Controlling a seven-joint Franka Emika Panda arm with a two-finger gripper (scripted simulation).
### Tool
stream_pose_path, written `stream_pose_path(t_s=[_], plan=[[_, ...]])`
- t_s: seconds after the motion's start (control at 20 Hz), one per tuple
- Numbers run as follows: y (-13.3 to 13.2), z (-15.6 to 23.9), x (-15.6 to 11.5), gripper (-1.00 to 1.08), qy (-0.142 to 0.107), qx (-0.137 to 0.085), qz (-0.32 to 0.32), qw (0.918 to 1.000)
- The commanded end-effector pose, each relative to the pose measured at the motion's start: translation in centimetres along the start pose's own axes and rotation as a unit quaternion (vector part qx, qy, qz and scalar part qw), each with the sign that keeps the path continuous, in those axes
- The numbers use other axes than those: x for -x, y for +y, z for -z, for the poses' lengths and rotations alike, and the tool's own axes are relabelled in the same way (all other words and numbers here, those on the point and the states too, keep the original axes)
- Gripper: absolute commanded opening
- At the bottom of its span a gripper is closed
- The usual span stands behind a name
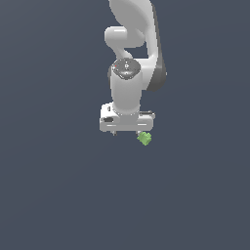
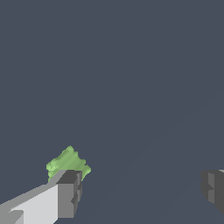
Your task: Pick up the object and move it to a goal position.
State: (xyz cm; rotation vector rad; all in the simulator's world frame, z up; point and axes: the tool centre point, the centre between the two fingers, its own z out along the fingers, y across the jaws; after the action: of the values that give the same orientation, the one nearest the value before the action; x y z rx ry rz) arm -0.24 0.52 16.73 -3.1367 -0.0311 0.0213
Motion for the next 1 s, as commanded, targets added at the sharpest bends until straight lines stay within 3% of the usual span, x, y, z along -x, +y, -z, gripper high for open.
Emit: stream_pose_path(t_s=[0.0, 0.45, 0.95], plan=[[0.0, 0.0, 0.0, 1.0, 0.0, 0.0, 0.0, 1.0], [3.7, -0.7, 0.3, 1.0, -0.012, 0.009, -0.017, 0.9997], [3.0, -1.1, 0.5, 1.0, -0.011, 0.009, -0.001, 0.9999]])
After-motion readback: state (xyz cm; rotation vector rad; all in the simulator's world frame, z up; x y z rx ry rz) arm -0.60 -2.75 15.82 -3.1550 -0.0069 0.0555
